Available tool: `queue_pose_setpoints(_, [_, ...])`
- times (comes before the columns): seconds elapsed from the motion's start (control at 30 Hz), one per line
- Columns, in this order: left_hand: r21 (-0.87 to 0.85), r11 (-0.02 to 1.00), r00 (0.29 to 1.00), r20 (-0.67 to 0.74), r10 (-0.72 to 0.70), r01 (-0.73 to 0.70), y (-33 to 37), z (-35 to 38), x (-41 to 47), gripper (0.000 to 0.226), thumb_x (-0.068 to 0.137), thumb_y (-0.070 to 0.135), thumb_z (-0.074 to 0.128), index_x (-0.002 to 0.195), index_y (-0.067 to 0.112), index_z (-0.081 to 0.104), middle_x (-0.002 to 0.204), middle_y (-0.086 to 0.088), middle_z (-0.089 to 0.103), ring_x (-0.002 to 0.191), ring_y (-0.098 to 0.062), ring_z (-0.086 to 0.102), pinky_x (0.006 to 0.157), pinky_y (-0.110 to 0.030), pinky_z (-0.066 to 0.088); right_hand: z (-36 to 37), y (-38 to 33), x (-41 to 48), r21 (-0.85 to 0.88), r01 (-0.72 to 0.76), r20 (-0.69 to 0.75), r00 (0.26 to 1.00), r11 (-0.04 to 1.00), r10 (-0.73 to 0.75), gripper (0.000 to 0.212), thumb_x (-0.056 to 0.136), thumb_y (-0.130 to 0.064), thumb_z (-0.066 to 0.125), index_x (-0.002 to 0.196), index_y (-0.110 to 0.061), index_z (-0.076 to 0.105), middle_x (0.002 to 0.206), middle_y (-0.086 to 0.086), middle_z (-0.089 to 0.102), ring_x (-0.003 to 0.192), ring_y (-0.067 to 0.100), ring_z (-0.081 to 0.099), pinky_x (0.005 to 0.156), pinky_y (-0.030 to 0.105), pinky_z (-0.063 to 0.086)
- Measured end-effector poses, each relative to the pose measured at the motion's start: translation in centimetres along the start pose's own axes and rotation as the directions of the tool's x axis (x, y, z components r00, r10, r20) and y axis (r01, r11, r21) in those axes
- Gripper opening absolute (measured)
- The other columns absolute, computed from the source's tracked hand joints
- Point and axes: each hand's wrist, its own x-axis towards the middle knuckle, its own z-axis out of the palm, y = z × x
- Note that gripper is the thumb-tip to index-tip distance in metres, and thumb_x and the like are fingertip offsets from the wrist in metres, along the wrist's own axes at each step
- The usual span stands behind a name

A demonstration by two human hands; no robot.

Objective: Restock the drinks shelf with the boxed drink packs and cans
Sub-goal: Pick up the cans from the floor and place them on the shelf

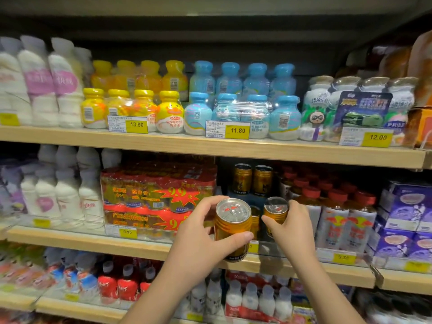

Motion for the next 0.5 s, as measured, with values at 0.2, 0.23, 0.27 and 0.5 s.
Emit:
queue_pose_setpoints(0.2, [0.028,1.0,1.0,-0.01,0.009,-0.009,-0.5,0.0,0.6,0.064,0.066,0.044,0.09,0.121,0.046,0.057,0.116,0.031,0.063,0.11,0.014,0.056,0.083,-0.006,0.048,1.7,0.3,0.2,-0.07,-0.07,0.005,0.997,0.995,0.071,0.049,0.089,-0.036,0.077,0.122,-0.009,0.052,0.122,0.011,0.059,0.109,0.029,0.062,0.078,0.033,0.048])
queue_pose_setpoints(0.23, [0.027,1.0,1.0,-0.009,0.011,-0.011,-0.5,0.0,0.7,0.064,0.066,0.044,0.09,0.121,0.045,0.057,0.116,0.031,0.063,0.109,0.014,0.057,0.083,-0.005,0.047,1.9,0.4,0.1,-0.078,-0.072,0.006,0.997,0.994,0.073,0.047,0.09,-0.035,0.077,0.12,-0.009,0.052,0.122,0.011,0.059,0.108,0.029,0.062,0.077,0.033,0.048])
queue_pose_setpoints(0.27, [0.026,1.0,1.0,-0.007,0.011,-0.011,-0.6,0.1,0.8,0.063,0.066,0.043,0.09,0.121,0.045,0.057,0.116,0.032,0.063,0.109,0.014,0.057,0.082,-0.004,0.047,2.1,0.5,0.0,-0.086,-0.071,0.005,0.997,0.994,0.072,0.046,0.09,-0.034,0.077,0.119,-0.01,0.051,0.122,0.011,0.058,0.107,0.029,0.063,0.076,0.033,0.049])
queue_pose_setpoints(0.5, [0.031,0.999,1.0,0.002,0.018,-0.018,-0.9,0.3,1.4,0.061,0.068,0.044,0.088,0.121,0.044,0.056,0.115,0.035,0.061,0.108,0.016,0.055,0.08,0.0,0.044,2.9,0.7,-0.1,-0.16,-0.09,0.041,0.994,0.983,0.098,0.045,0.094,-0.034,0.072,0.121,-0.01,0.047,0.124,0.012,0.057,0.105,0.031,0.065,0.073,0.035,0.051])
